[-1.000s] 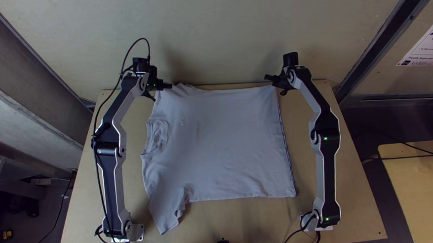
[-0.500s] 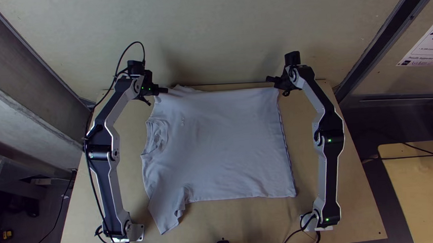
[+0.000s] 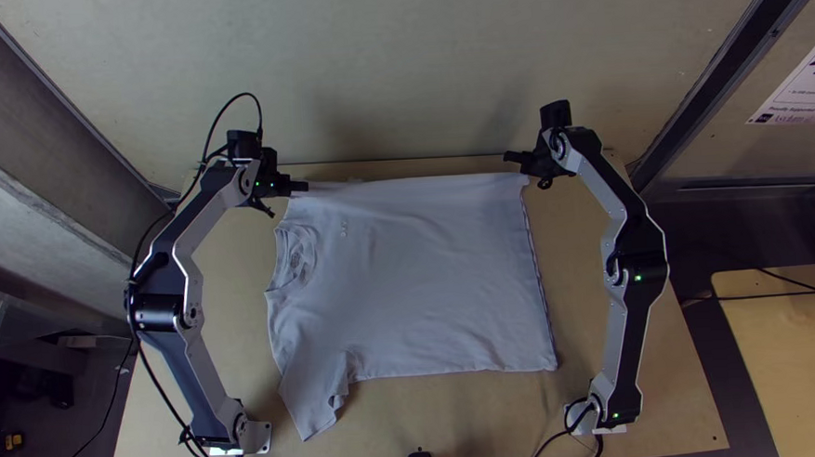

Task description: Fold the t-shirt

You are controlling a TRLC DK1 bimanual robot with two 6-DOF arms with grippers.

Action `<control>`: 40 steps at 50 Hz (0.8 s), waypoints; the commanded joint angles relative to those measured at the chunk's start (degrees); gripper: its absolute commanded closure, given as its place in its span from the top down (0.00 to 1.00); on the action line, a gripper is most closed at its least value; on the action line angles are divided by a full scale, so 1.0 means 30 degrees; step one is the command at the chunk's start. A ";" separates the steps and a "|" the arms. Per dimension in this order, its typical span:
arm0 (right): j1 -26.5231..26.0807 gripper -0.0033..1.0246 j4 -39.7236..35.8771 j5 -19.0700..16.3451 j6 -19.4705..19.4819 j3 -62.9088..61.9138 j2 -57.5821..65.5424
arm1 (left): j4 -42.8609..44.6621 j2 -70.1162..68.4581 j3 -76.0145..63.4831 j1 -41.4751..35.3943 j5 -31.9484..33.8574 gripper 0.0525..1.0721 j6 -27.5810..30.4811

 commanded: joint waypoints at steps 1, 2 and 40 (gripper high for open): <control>0.0148 0.03 0.0520 0.0312 -0.0174 -0.1743 -0.1421 | 0.0523 -0.1687 -0.1748 0.0372 0.0118 0.02 -0.0270; 0.0177 0.03 0.0637 0.0341 -0.0174 -0.2007 -0.1567 | 0.0640 -0.1892 -0.2041 0.0372 0.0118 0.02 -0.0270; 0.0851 0.03 0.2659 0.1484 -0.0087 -1.0415 -0.7310 | 0.2193 -0.6521 -0.8926 -0.0127 0.0118 0.02 -0.0446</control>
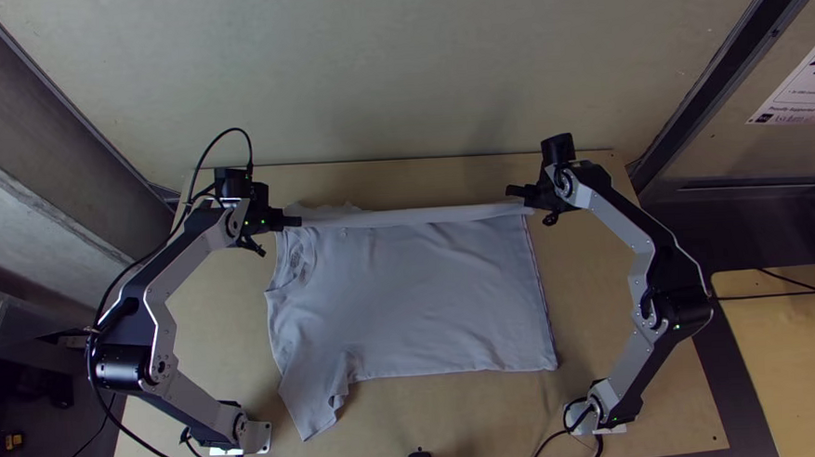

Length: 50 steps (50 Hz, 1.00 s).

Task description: Fold the t-shirt

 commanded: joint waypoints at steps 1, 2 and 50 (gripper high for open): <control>-0.0023 0.03 0.0145 0.0493 -0.0094 -0.1112 -0.1176 | 0.0116 -0.0962 -0.0832 -0.0207 -0.0078 0.02 -0.0286; -0.0023 0.03 0.0174 0.0493 -0.0094 -0.1317 -0.1293 | 0.0116 -0.1050 -0.0920 -0.0266 -0.0078 0.02 -0.0286; 0.0885 0.66 0.3339 0.1108 0.0902 -0.8524 -0.3080 | 0.3104 -0.1812 -0.7336 0.0086 -0.0195 0.62 -0.0432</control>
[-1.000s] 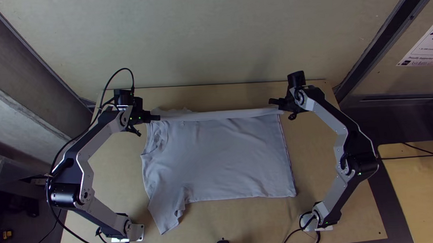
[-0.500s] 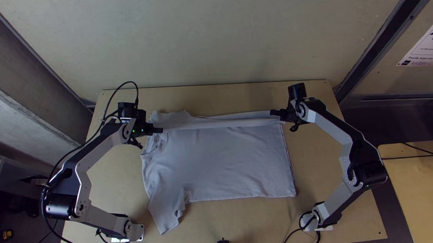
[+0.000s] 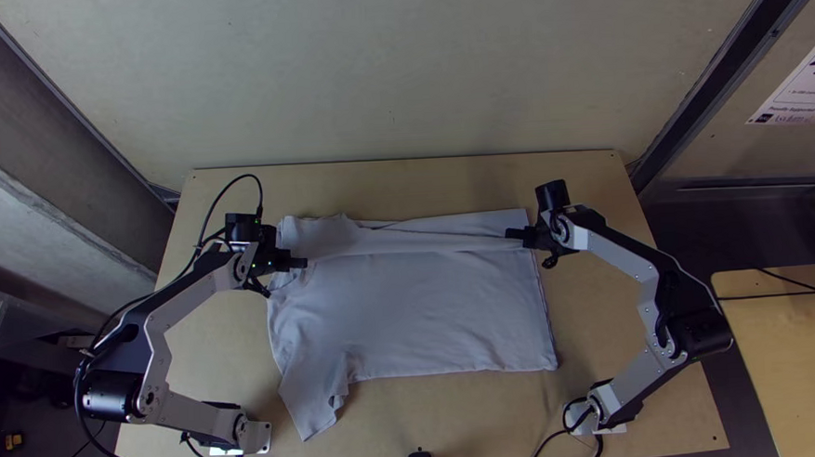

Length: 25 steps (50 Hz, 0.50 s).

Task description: Fold the t-shirt

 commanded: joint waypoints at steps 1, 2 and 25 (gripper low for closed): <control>0.0113 0.76 0.0060 0.0321 0.0874 -0.0897 -0.0341 | 0.0366 0.0600 -0.0466 0.0545 -0.0283 0.69 -0.0345; 0.0113 0.83 0.0031 0.0321 0.0874 -0.0984 -0.0370 | 0.0424 0.0600 -0.0436 0.0633 -0.0342 0.77 -0.0462; -0.0239 0.95 -0.2987 0.0321 0.1372 -0.1248 -0.6200 | -0.5113 -0.3209 0.1644 0.0780 0.1211 0.96 -0.0580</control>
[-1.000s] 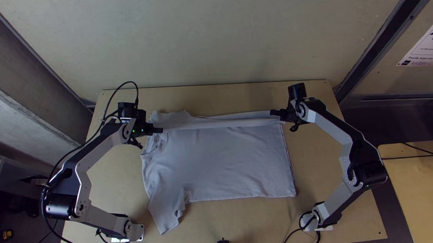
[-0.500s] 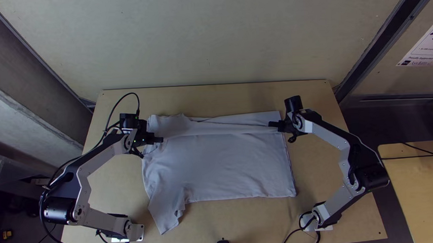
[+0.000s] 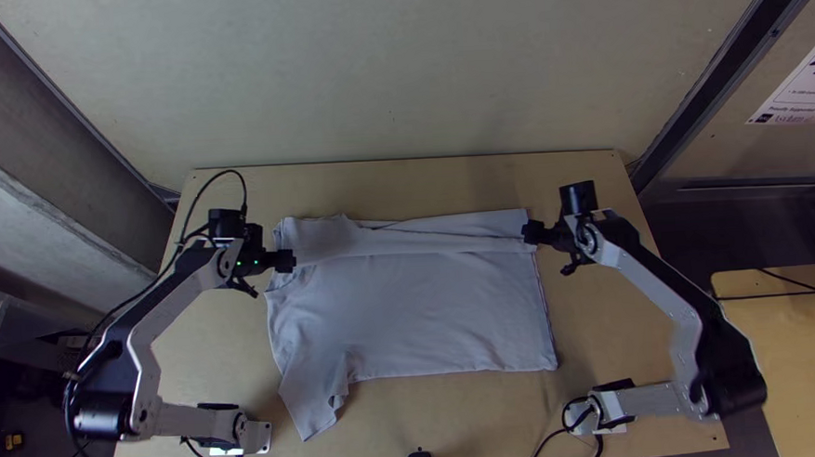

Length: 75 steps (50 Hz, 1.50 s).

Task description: Fold the t-shirt

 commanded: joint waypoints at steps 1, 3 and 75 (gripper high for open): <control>0.0118 0.95 -0.1634 -0.0021 0.0497 0.0056 -0.1371 | -0.1895 -0.1658 0.0850 -0.0080 0.0680 0.96 -0.0062; 0.0236 0.95 -0.2454 -0.0051 0.0497 0.0203 -0.1898 | -0.2510 -0.2186 0.0879 -0.0080 0.0797 0.96 -0.0092; 0.2521 0.89 -0.9515 -0.3127 0.1933 -0.2610 -0.8578 | -1.3731 -0.7283 -0.6826 -1.1272 -0.0522 0.79 -0.5570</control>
